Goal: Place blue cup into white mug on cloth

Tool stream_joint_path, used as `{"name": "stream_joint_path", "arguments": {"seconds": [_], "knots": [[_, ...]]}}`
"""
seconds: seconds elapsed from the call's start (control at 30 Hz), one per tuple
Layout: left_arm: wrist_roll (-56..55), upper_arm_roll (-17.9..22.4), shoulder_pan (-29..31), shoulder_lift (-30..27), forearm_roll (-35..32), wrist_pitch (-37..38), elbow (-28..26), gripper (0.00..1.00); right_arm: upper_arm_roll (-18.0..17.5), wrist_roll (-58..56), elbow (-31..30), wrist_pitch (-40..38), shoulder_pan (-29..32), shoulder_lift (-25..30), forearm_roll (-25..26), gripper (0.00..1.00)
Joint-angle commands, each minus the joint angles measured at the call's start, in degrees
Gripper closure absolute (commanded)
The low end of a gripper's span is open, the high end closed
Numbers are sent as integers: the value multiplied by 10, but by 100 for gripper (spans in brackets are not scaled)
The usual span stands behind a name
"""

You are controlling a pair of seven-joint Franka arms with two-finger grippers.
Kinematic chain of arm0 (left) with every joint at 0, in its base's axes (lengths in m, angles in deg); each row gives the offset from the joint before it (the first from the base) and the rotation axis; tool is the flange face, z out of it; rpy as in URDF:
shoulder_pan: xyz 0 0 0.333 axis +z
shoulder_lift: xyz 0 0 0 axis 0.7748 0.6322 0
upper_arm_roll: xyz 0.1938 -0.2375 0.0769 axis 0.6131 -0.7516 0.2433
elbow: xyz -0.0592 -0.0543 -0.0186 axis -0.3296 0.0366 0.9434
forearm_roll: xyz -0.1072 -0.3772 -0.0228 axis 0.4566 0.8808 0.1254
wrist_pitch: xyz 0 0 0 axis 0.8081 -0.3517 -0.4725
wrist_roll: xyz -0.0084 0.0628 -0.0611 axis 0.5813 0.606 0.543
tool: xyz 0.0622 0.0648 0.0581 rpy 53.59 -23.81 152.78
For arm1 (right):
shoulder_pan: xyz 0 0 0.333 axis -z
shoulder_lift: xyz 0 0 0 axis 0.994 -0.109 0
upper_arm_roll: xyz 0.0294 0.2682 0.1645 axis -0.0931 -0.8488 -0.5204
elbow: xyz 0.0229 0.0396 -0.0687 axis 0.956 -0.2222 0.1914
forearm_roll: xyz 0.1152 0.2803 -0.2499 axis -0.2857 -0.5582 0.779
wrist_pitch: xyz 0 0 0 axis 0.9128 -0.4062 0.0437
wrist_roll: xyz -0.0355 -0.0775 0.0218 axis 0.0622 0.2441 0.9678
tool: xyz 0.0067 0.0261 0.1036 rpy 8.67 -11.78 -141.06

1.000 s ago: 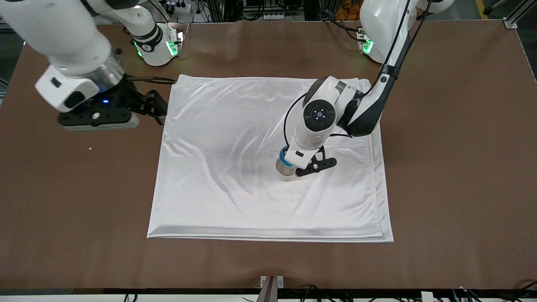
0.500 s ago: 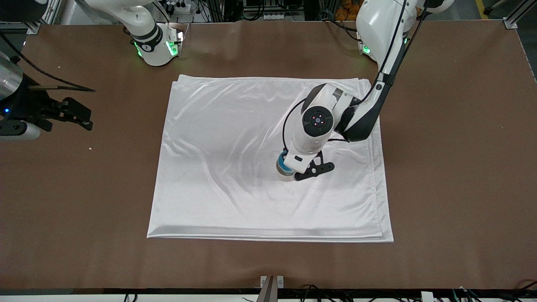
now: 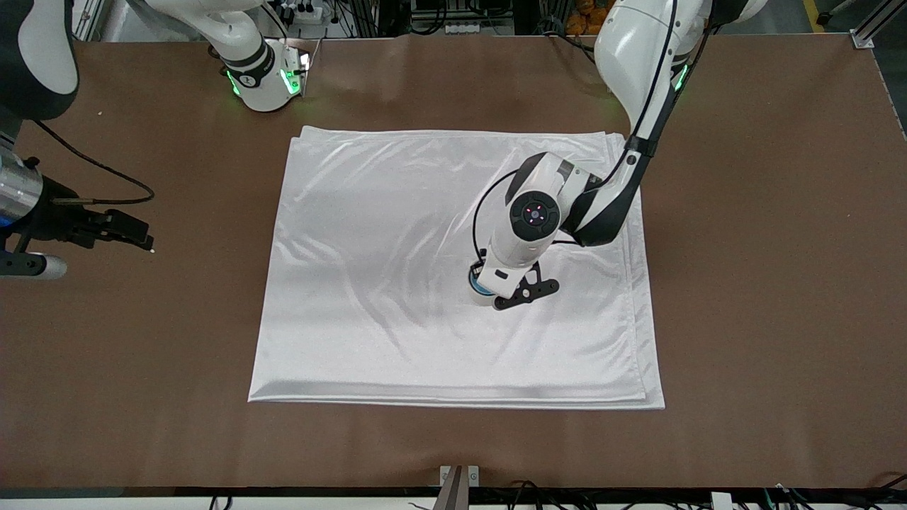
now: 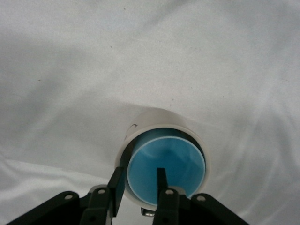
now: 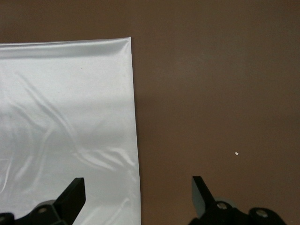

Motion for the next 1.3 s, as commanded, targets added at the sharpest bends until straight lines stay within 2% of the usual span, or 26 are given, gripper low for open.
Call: {"name": "stream_joint_path", "arguments": {"seconds": [0.0,0.27,0.4,0.63,1.27], "knots": [[8,4,-4,-3,17,-5,0,0,-6,-2,-34,21,8,20,-11,0],[8,9,3,-9,11,-5,0,0,-6,-2,-48,53,8,26,-9,0],[12,11,14,-10,-15,-5,-2,0,-6,-2,-45,51,8,29,-5,0],[42,11,71,-22,-52,-5,-1,0,-5,-2,-43,48,12,40,0,0],[318,8,274,-63,-52,28,-3,0,-5,-30,-59,65,11,76,33,0]]}}
